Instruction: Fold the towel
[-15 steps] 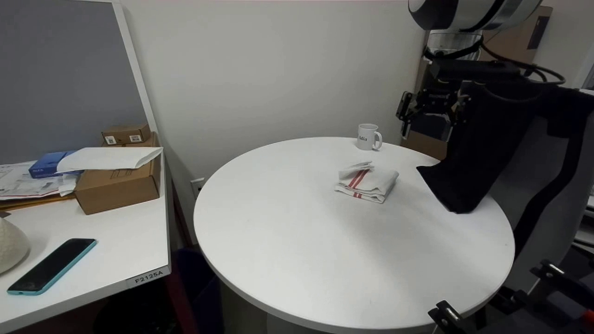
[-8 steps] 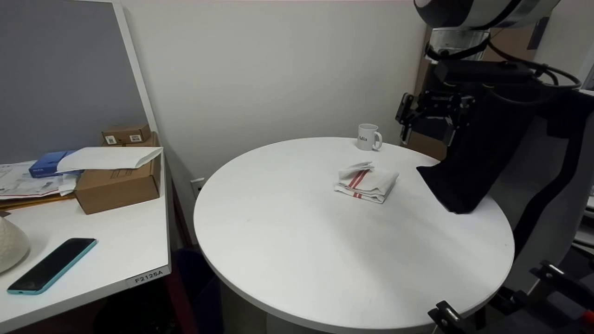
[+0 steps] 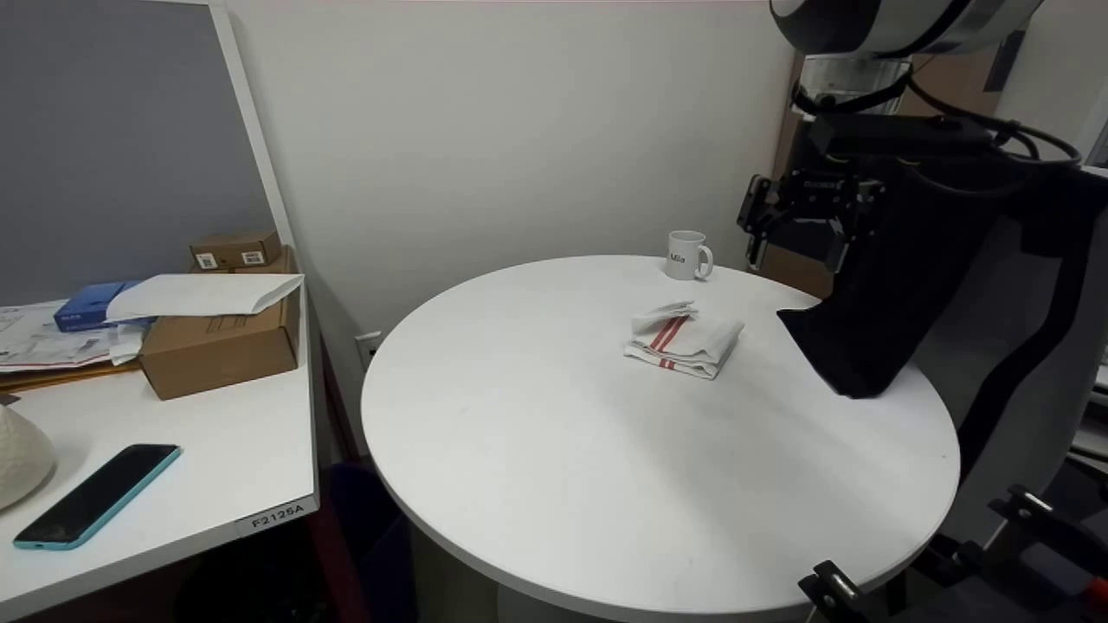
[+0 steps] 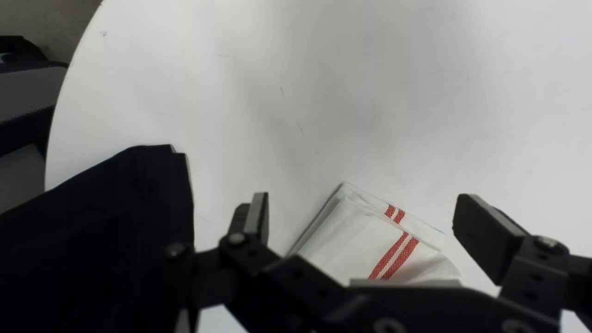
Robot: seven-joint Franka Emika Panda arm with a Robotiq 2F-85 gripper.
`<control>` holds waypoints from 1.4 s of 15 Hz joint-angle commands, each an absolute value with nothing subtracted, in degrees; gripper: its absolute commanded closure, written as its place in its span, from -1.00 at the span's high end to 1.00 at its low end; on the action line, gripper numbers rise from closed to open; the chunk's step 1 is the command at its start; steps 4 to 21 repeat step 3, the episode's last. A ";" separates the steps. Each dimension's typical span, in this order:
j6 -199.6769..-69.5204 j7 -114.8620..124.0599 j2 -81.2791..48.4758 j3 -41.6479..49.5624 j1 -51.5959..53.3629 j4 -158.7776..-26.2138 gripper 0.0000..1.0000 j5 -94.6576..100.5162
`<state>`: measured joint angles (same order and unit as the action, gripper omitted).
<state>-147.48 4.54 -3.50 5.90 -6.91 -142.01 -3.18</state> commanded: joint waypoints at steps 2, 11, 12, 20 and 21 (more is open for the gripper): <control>-147.32 4.57 -3.46 6.13 -6.69 -141.95 1.00 -3.16; -147.32 4.57 -3.46 6.13 -6.69 -141.95 1.00 -3.16; -147.32 4.57 -3.46 6.13 -6.69 -141.95 1.00 -3.16; -147.32 4.57 -3.46 6.13 -6.69 -141.95 1.00 -3.16; -147.32 4.57 -3.46 6.13 -6.69 -141.95 1.00 -3.16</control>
